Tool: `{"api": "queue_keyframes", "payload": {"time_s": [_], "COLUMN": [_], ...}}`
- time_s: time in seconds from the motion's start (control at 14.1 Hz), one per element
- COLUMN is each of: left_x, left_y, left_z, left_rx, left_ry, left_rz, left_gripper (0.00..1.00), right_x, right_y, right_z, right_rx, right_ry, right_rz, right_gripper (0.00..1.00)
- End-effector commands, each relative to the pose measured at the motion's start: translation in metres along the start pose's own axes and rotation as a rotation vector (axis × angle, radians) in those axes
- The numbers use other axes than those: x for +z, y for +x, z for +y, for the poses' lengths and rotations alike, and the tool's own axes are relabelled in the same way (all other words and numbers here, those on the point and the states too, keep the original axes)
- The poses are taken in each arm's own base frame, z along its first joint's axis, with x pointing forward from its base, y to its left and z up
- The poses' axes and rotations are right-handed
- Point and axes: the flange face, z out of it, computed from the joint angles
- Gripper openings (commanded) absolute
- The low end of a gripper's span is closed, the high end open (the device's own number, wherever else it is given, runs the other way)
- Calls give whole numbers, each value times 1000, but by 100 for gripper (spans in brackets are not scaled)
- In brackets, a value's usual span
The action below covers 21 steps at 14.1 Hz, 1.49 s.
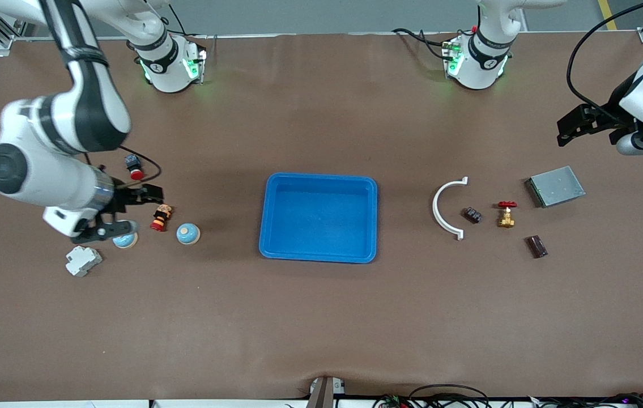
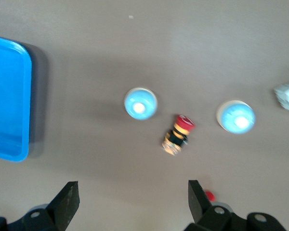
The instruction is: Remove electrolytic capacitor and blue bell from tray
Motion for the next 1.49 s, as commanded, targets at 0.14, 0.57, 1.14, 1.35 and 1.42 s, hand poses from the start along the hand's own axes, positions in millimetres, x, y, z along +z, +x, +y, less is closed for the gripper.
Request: {"api": "queue_keyframes", "payload": {"time_s": [0.14, 0.57, 1.14, 1.35, 1.42], "left_x": [-2, -2, -2, -2, -2], "left_y": [0, 0, 0, 0, 0], "left_z": [1, -1, -1, -1, -1], "left_rx": [6, 3, 3, 1, 1], "left_ry": [20, 20, 20, 20, 20], "left_rz": [7, 6, 7, 6, 6], "left_gripper": [100, 100, 100, 100, 100], "right_x": [-69, -139, -157, -157, -159], "right_y": [-22, -69, -88, -90, -91], "right_z": [60, 83, 89, 85, 85], "right_rx": [108, 158, 184, 192, 193], "right_ry": [21, 6, -60, -58, -57], "right_rz": [30, 157, 159, 141, 141], "right_gripper": [100, 100, 100, 100, 100]}}
